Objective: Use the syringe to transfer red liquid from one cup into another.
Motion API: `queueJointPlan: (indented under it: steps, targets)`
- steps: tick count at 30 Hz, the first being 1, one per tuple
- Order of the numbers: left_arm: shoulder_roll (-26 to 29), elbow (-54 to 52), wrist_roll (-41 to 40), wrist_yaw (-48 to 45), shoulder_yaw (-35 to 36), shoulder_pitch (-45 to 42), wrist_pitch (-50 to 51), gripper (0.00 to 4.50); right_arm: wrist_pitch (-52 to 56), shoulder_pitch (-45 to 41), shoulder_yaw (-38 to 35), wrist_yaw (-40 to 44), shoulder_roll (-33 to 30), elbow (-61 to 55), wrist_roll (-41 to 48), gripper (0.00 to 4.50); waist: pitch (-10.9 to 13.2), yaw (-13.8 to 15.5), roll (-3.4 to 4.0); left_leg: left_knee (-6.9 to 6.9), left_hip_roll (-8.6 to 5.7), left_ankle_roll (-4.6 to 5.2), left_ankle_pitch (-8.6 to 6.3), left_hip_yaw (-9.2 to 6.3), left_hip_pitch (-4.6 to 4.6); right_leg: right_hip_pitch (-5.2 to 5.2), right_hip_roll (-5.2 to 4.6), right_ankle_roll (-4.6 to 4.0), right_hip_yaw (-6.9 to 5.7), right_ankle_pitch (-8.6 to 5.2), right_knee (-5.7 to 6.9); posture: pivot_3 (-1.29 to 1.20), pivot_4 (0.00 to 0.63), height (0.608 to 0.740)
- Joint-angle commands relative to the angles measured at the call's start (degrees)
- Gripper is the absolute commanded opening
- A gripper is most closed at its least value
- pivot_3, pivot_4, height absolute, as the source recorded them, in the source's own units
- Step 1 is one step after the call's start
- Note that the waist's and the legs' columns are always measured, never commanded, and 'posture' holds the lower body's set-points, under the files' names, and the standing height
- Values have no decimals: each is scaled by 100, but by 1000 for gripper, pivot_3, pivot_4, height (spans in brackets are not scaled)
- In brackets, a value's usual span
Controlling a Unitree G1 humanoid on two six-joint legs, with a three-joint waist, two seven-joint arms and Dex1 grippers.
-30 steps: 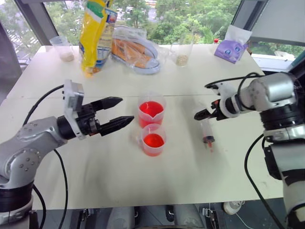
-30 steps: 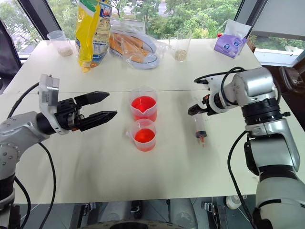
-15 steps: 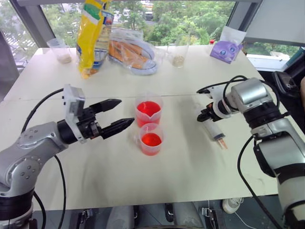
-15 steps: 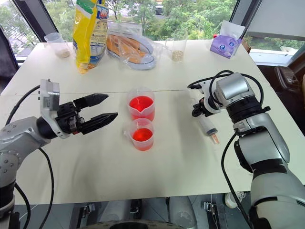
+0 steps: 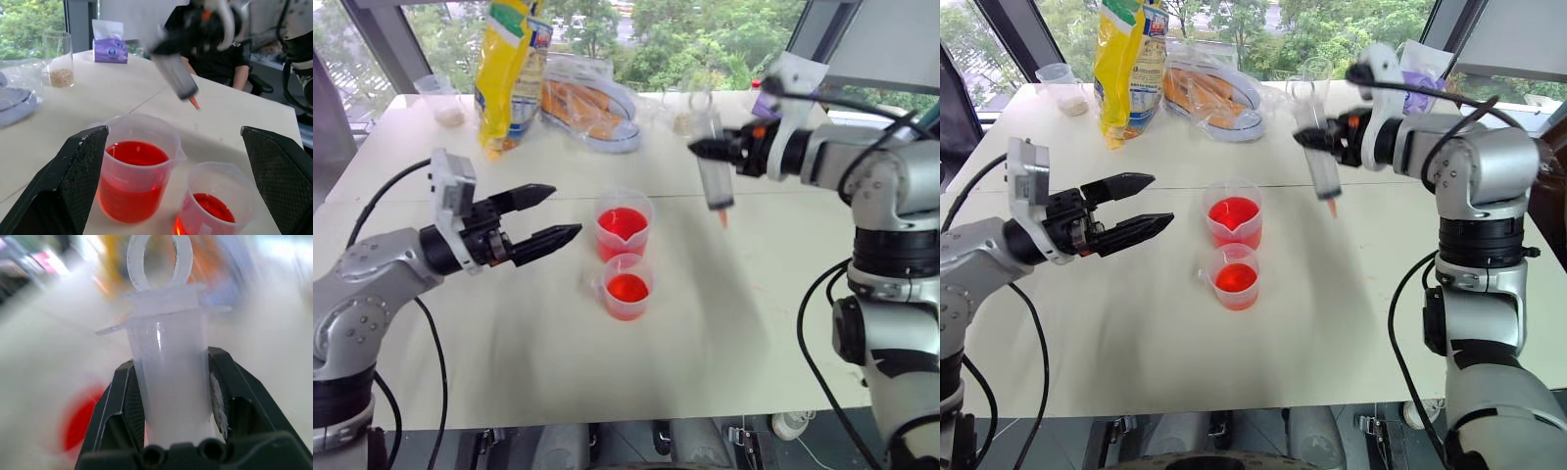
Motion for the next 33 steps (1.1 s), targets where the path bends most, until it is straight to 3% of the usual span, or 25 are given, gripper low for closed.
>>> queueJointPlan:
  steps: [1, 6, 11, 17, 25, 33]
  targets:
    - [111, 139, 98, -229, -53, -294, -61, 4500, -827, -1, -521, -58, 544, -486, 492, 1408, 0, -7, 0, 0, 0, 0, 0, 1, 1, 0, 0, 0, 0, 0, 0, 0, 150, 740]
    - [204, 400, 194, -417, -134, -631, -6, 4500, -1938, 320, -443, -25, 1497, -638, 712, 1408, 0, -11, 0, 0, 0, -1, 1, 1, 4, 2, -1, 0, 0, 0, 3, 0, 150, 740]
    - [222, 412, 198, -430, -147, -782, 93, 4500, -3441, 944, 140, 235, 2098, -82, 133, 1408, 0, -17, 0, 0, -1, -1, 1, 2, 4, 2, -3, 0, 0, 0, 2, 0, 150, 740]
    - [203, 499, 212, -433, -120, -979, 182, 4500, -4605, 1542, 656, 526, 2279, 483, -400, 1408, 1, -15, 2, 0, -3, -2, 1, 1, 6, 4, -5, 0, 0, 0, 3, 0, 150, 740]
    - [16, 816, 323, -417, -358, -1569, 185, 4500, -5237, 1937, 1007, 590, 2355, 803, -743, 1408, 1, -24, 2, 0, -2, -7, 4, 0, 8, 5, -4, 0, 0, 0, 7, 0, 150, 740]
    - [-595, 1694, 1206, -362, -979, -2536, -297, 4500, -5466, 2124, 1270, 619, 2345, 781, -931, 1408, 1, -6, 1, 2, -6, -8, 5, -2, 9, 7, -3, 0, -1, 0, 7, 0, 150, 740]
